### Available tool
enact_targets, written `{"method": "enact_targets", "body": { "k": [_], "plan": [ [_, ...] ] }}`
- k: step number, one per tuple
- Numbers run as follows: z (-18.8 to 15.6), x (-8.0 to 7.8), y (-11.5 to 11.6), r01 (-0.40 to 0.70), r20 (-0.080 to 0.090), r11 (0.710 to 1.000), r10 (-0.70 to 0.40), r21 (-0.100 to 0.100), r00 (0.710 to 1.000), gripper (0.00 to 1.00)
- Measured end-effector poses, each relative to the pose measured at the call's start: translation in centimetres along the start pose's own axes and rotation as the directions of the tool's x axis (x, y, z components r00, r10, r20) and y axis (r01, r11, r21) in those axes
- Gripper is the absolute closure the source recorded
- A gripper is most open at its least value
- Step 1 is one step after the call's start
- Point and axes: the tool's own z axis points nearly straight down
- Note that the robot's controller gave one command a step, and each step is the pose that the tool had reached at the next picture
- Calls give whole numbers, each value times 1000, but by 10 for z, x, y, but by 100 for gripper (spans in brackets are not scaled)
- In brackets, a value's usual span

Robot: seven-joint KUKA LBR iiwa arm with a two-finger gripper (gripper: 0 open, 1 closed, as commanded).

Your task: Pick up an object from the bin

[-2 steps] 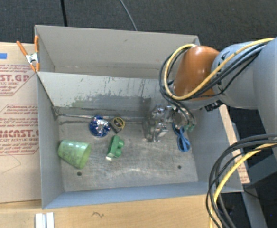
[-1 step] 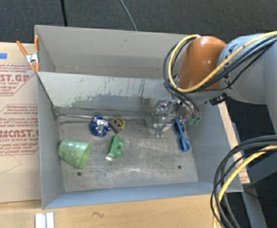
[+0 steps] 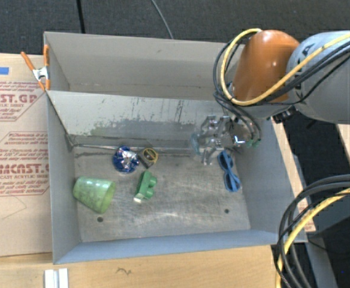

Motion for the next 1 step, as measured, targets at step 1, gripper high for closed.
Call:
{"method": "enact_targets", "body": {
  "k": [1],
  "plan": [
    [-2, -1, 0, 0, -3, 1000, 0, 0, 1000, 100]
  ]
}}
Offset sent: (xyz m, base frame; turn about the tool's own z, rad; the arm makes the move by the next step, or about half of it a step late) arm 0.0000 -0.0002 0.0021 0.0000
